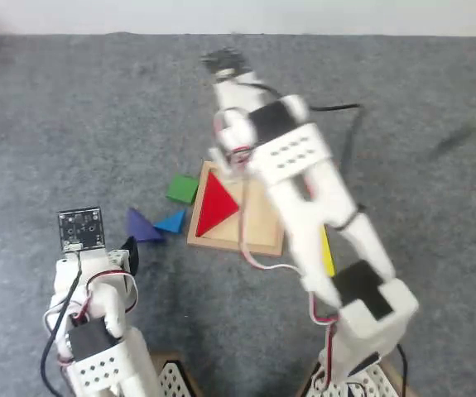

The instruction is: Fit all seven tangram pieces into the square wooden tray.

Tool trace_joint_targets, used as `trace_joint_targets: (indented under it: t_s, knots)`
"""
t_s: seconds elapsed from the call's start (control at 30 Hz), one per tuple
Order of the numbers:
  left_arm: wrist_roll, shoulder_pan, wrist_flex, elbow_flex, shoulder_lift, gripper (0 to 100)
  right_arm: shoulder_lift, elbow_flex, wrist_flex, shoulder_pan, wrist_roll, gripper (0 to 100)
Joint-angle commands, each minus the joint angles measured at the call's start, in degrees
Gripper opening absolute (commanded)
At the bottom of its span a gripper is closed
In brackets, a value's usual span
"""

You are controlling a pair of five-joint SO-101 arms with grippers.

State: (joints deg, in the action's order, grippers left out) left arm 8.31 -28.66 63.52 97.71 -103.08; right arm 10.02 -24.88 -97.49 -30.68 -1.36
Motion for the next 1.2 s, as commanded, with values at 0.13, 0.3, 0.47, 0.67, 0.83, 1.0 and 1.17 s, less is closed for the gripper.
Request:
trace_joint_targets:
  t_s: [0.13,0.3,0.47,0.67,0.83,1.0,1.17]
  knots:
    - [-0.44,0.18,0.26,-1.27,-0.97,27,-9.89,28.22,6.73,7.69,17.67,21.9]
    - [-0.44,0.18,0.26,-1.27,-0.97,27,-22.55,53.89,26.42,10.51,25.85,26.2]
    - [-0.44,0.18,0.26,-1.27,-0.97,27,-27.30,61.89,31.43,12.79,26.90,38.8]
    - [-0.44,0.18,0.26,-1.27,-0.97,27,-23.08,61.89,30.02,13.23,3.25,39.1]
    - [-0.44,0.18,0.26,-1.27,-0.97,27,-20.79,63.21,31.87,14.11,-0.97,39.1]
    - [-0.44,0.18,0.26,-1.27,-0.97,27,-17.98,64.53,36.35,14.11,-4.13,39.1]
    - [-0.44,0.18,0.26,-1.27,-0.97,27,-17.63,64.09,36.88,10.07,-7.30,39.1]
